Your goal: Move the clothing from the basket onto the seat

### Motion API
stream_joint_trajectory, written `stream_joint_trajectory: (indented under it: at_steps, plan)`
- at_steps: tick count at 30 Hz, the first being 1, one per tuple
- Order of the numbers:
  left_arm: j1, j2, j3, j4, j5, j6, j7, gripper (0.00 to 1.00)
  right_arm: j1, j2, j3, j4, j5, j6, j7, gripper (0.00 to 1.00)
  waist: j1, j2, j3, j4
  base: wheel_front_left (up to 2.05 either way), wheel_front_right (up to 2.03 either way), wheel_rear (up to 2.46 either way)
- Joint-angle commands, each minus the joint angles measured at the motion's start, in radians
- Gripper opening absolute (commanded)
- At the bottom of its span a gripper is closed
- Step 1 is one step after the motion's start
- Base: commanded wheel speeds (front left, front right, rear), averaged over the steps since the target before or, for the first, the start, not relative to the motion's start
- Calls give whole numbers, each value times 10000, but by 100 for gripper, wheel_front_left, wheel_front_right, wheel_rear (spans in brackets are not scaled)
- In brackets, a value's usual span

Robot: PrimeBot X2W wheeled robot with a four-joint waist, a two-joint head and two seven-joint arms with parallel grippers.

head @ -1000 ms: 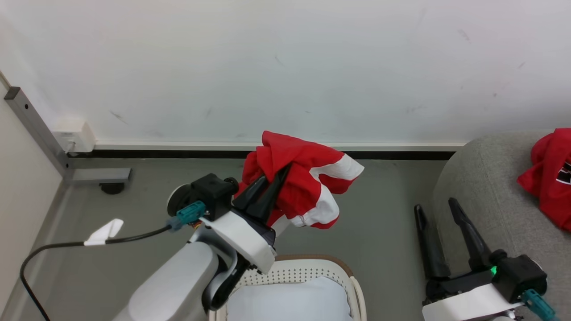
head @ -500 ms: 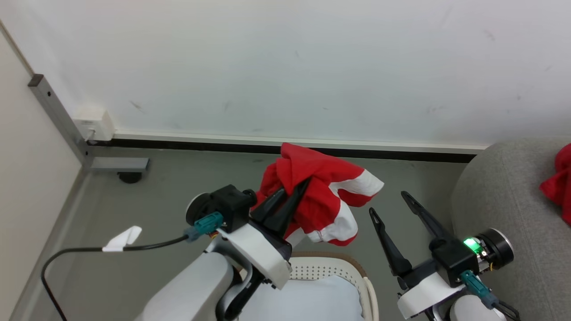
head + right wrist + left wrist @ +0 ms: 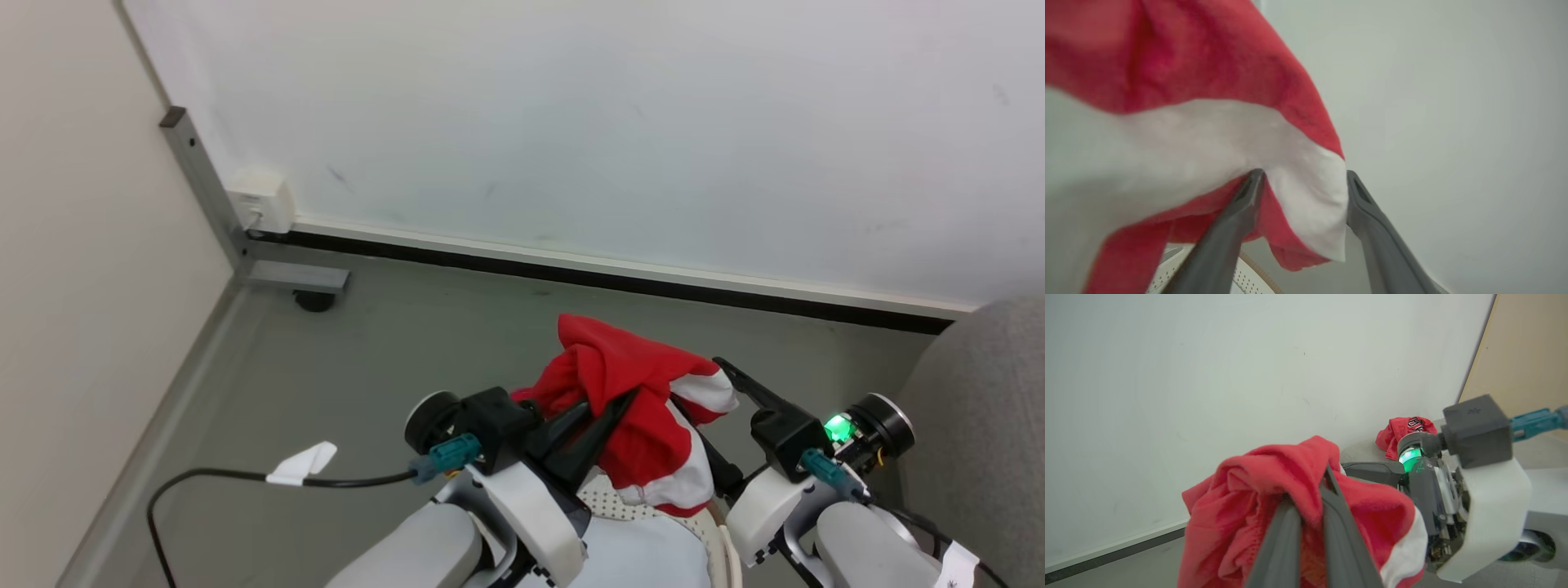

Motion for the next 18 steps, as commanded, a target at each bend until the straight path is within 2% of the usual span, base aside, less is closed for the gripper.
stream_joint_trajectory:
  at_steps: [1,6,8,9,10,18]
  plan:
    - [85,-12,-36,40,138,-38,10,0,-271,-126,139,300,224,-22,7,100,0,0,7,209,0,0,0]
    - [102,-80,-171,143,122,-86,-1,0,-768,-211,947,1148,878,-22,7,100,0,0,-11,528,0,0,0]
    - [134,-91,-206,206,100,-104,-8,0,-932,-294,1268,1290,1124,-24,7,47,0,0,-36,623,0,0,0]
    - [148,-106,-222,235,88,-108,-13,0,-967,-322,1416,1318,1278,-22,7,32,0,0,-56,668,0,0,0]
    - [158,-128,-229,257,70,-104,-16,0,-1012,-375,1511,1357,1435,-24,7,0,0,0,-75,711,0,0,0]
    - [223,-108,-148,354,-42,-37,-54,0,-864,-495,1597,1163,2112,-22,7,0,0,0,-214,841,0,0,0]
